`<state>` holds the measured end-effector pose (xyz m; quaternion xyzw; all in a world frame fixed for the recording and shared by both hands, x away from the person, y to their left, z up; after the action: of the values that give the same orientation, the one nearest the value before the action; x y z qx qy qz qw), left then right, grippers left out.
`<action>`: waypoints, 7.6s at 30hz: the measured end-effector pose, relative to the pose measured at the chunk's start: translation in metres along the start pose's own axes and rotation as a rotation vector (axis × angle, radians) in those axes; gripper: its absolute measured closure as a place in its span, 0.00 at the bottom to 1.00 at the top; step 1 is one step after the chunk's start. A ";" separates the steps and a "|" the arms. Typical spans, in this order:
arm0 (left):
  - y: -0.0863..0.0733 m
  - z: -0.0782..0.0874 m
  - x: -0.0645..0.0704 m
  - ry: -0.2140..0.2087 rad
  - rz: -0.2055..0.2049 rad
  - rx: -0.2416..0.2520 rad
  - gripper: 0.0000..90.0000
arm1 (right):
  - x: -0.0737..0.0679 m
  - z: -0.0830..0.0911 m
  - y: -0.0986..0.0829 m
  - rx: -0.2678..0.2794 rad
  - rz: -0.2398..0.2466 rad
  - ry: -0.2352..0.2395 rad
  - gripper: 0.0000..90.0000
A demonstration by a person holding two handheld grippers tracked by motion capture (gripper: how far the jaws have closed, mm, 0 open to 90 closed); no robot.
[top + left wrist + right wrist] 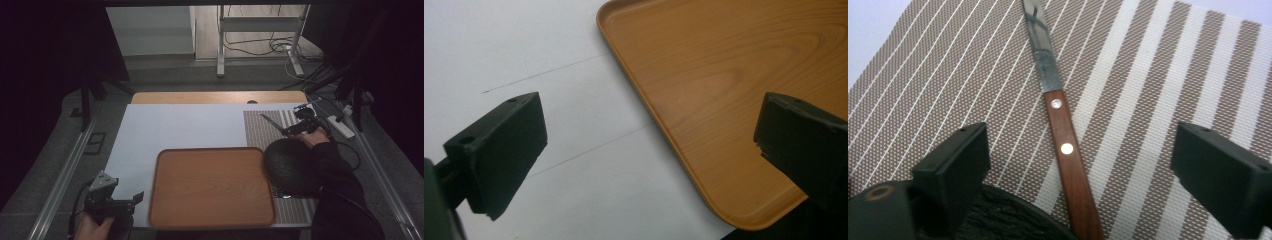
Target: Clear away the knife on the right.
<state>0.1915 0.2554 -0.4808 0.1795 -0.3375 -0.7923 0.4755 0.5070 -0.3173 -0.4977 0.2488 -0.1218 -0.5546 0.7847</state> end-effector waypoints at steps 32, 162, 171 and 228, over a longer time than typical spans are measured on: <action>0.000 0.000 0.001 0.003 -0.003 -0.003 0.02 | 0.010 -0.023 0.006 -0.051 0.076 -0.016 0.60; 0.001 -0.002 0.001 0.004 -0.015 -0.015 0.02 | -0.188 0.052 -0.118 -0.116 0.432 0.338 0.74; 0.001 -0.001 0.001 -0.001 -0.015 -0.013 0.02 | -0.234 0.031 -0.105 -0.189 0.615 0.377 1.00; 0.001 -0.001 0.001 -0.015 -0.019 -0.005 0.02 | -0.167 0.051 -0.103 -0.068 0.381 0.300 0.47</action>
<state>0.1920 0.2539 -0.4807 0.1758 -0.3374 -0.7990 0.4657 0.3404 -0.2013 -0.4945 0.2745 -0.0300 -0.3569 0.8924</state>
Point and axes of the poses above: each handheld gripper's, and its own axes: z roughly backward along the jaws, y roughly out of its top, x roughly to its right, the point moved 1 cm from there along -z, roughly forward along the jaws, and after that the axes turned 7 degrees about -z, right-handed, at the moved point
